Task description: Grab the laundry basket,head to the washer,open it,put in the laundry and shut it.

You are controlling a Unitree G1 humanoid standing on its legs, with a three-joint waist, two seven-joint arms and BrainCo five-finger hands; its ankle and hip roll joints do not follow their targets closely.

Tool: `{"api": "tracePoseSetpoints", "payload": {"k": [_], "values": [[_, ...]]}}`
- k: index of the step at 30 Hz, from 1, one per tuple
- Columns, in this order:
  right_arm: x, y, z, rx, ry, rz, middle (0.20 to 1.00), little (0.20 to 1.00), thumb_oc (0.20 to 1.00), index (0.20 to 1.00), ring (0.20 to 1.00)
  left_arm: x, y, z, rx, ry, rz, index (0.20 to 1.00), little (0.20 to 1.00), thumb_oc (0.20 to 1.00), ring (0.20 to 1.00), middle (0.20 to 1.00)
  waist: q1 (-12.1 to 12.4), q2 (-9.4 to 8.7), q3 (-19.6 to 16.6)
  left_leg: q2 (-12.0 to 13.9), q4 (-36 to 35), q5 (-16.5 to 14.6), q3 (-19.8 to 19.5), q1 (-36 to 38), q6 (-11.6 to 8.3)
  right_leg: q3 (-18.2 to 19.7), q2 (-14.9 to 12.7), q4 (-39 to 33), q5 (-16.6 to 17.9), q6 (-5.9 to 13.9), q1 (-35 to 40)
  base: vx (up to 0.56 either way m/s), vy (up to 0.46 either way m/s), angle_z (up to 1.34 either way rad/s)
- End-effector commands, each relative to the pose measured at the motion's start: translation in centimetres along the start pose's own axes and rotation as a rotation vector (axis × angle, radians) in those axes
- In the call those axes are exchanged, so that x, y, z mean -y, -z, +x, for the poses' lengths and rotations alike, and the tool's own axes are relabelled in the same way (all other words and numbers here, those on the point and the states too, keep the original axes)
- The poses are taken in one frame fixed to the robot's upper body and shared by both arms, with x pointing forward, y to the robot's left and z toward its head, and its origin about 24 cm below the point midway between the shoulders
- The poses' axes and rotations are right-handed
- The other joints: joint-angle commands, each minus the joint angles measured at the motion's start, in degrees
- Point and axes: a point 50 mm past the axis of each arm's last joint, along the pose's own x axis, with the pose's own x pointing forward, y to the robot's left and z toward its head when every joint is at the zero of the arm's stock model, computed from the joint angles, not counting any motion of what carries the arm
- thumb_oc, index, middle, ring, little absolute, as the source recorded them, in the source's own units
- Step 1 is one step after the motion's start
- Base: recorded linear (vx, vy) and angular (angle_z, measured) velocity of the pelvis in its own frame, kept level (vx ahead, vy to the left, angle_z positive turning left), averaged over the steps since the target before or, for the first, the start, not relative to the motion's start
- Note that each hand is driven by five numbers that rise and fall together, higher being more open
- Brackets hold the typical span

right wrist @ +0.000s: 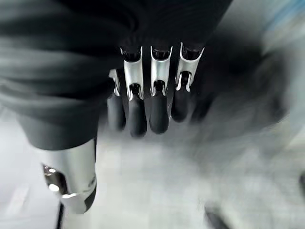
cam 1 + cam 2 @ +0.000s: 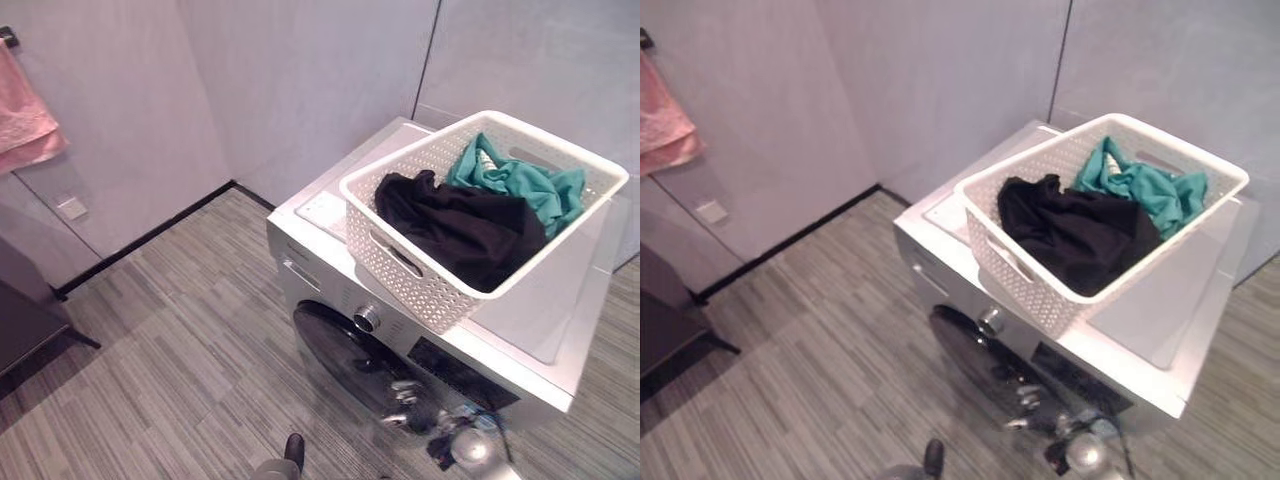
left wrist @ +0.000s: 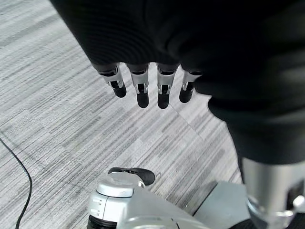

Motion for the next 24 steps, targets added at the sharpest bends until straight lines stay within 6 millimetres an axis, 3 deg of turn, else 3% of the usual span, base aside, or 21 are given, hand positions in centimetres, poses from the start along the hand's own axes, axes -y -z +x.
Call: {"api": "tracePoseSetpoints", "payload": {"k": [1,8,13,15,17,19,20,21,24], "values": [[8.0,-4.6,1.1,0.143,0.341,-0.079,1.0,1.0,1.0,1.0,1.0,-0.9,-0.9,0.4,0.001,-0.012,0.085,1.0,1.0,1.0,1.0,1.0,0.6,0.37,-1.0,6.5,0.6,-3.1,-1.1,2.4,-3.61,2.2,-6.2,2.2,-0.3,5.12,-3.0,0.01,-0.002,-0.09],[7.6,-4.1,-0.1,0.145,0.366,-0.047,1.0,1.0,1.0,1.0,1.0,-1.1,-0.5,0.2,-0.01,-0.021,0.06,1.0,1.0,1.0,1.0,1.0,0.0,0.56,-0.7,6.2,0.6,-3.4,-1.2,2.2,-3.45,2.1,-6.4,2.0,-0.2,5.32,-3.1,0.0,0.001,-0.02],[5.8,-5.2,2.4,0.163,0.286,-0.001,1.0,1.0,1.0,1.0,1.0,-0.9,-1.2,0.4,0.022,-0.02,0.057,1.0,1.0,1.0,1.0,1.0,1.1,1.07,0.5,5.6,0.6,-3.1,-1.4,0.9,-3.01,2.4,-7.0,2.0,0.5,5.62,-4.6,-0.05,0.03,-0.02],[5.5,-6.1,3.5,0.176,0.269,0.0,1.0,1.0,1.0,1.0,1.0,-0.7,-1.8,0.5,0.049,-0.014,0.059,1.0,1.0,1.0,1.0,1.0,1.7,1.53,1.3,5.2,0.6,-2.7,-1.9,-0.2,-2.87,2.3,-7.3,2.1,0.7,5.69,-5.4,-0.1,0.05,0.0],[5.4,-9.4,5.6,0.246,0.259,0.002,1.0,1.0,1.0,1.0,1.0,-0.4,-4.5,0.7,0.157,0.002,0.061,1.0,1.0,1.0,1.0,1.0,3.1,3.01,4.5,4.0,1.2,-1.3,-3.8,-5.2,-2.67,1.4,-8.7,3.8,1.2,5.71,-9.3,-0.3,0.123,0.02],[5.3,-10.4,6.1,0.264,0.251,-0.012,1.0,1.0,1.0,1.0,1.0,-0.3,-5.2,0.7,0.187,0.009,0.057,1.0,1.0,1.0,1.0,1.0,3.5,3.46,5.3,3.6,1.5,-1.0,-4.3,-6.3,-2.58,1.1,-9.1,4.2,1.4,5.72,-10.3,-0.19,0.085,0.22],[5.1,-12.0,6.7,0.299,0.235,-0.031,1.0,1.0,1.0,1.0,1.0,-0.1,-6.2,0.7,0.224,0.015,0.055,1.0,1.0,1.0,1.0,1.0,4.1,4.17,6.5,3.1,2.1,-0.6,-4.8,-8.3,-2.6,0.8,-9.7,4.7,1.7,5.73,-11.7,-0.09,0.045,0.44],[5.1,-12.0,6.7,0.301,0.235,-0.031,1.0,1.0,1.0,1.0,1.0,-0.1,-6.2,0.7,0.224,0.015,0.054,1.0,1.0,1.0,1.0,1.0,4.0,4.14,6.5,3.1,2.2,-0.6,-4.8,-8.6,-2.58,0.7,-9.7,4.8,1.7,5.73,-11.9,-0.14,0.07,0.37],[3.9,-14.9,7.9,0.345,0.189,-0.054,1.0,1.0,1.0,1.0,1.0,0.2,-7.9,0.7,0.283,0.028,0.052,1.0,1.0,1.0,1.0,1.0,5.1,4.93,7.9,2.4,3.5,-0.4,-5.1,-11.7,-2.52,0.7,-10.4,5.7,2.1,5.74,-14.3,-0.1,0.052,0.06]]}}
